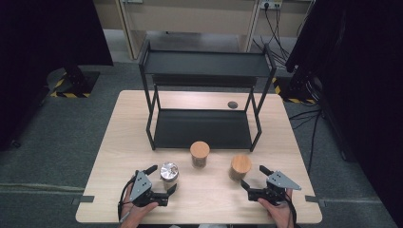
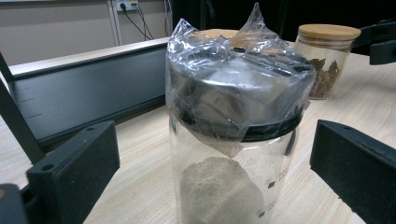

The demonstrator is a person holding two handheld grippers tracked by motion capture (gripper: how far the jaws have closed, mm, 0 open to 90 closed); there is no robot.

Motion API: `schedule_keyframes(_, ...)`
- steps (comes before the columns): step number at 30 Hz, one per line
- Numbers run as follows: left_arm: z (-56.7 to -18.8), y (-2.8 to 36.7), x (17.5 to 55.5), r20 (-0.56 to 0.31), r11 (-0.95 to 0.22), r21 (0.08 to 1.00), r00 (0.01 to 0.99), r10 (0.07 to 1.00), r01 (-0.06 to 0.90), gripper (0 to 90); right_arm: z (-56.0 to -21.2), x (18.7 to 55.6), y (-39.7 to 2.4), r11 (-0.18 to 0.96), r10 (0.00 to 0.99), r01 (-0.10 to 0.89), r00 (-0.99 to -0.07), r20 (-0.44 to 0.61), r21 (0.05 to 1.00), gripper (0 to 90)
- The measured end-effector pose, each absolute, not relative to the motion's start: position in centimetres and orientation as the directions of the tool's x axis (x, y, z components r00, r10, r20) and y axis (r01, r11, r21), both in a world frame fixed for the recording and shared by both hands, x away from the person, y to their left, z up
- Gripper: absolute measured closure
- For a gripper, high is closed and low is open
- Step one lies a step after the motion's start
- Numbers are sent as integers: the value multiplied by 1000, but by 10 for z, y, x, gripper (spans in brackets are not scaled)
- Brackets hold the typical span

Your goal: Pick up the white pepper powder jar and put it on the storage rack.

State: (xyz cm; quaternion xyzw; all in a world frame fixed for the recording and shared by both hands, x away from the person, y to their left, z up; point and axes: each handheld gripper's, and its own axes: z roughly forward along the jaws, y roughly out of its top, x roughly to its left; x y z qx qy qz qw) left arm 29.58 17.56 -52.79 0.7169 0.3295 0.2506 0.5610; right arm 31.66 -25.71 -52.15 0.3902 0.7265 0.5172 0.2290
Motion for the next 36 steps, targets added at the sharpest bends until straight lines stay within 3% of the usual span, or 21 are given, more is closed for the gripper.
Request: schedule_keyframes(36,-528,169,298,2,-163,970,660,751,182,40,-522,317,-257,161,804,328,-591,70,931,32)
